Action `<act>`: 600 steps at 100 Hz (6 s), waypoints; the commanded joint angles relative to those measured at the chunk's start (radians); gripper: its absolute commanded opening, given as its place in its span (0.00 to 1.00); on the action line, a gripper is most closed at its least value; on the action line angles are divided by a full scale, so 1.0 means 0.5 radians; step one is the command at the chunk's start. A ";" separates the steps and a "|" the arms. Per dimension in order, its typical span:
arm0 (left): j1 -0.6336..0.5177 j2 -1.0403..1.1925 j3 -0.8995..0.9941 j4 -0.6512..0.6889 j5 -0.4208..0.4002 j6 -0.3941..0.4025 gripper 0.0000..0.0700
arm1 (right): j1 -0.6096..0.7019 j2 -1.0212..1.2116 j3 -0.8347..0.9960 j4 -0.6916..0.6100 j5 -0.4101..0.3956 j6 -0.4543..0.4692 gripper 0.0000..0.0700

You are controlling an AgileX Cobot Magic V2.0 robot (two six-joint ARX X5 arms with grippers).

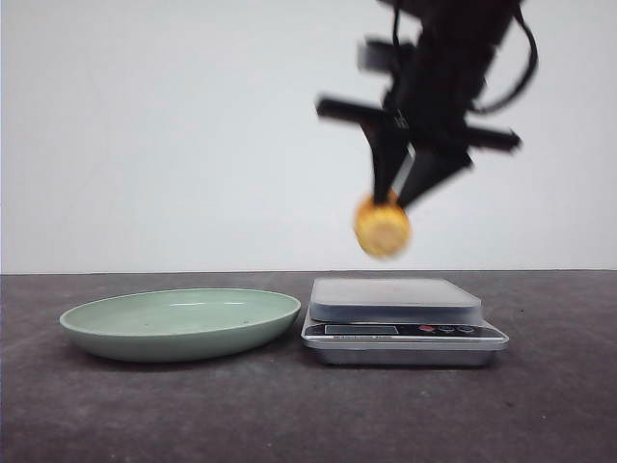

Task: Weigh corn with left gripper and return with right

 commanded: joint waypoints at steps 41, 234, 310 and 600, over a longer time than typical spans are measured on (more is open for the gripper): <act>-0.007 0.005 0.024 -0.053 0.004 -0.002 0.74 | 0.484 0.039 0.486 0.180 -0.011 -0.229 0.00; -0.007 0.005 0.024 -0.051 0.004 -0.046 0.74 | -0.124 -0.336 0.806 -0.664 0.037 -0.474 0.79; -0.007 0.005 -0.002 -0.009 0.006 -0.053 0.74 | -0.372 -2.002 0.738 -1.888 0.393 -0.253 0.79; 0.585 -0.637 -2.734 2.708 0.714 0.269 0.00 | -0.684 -2.704 -0.033 -1.766 0.227 -0.295 0.01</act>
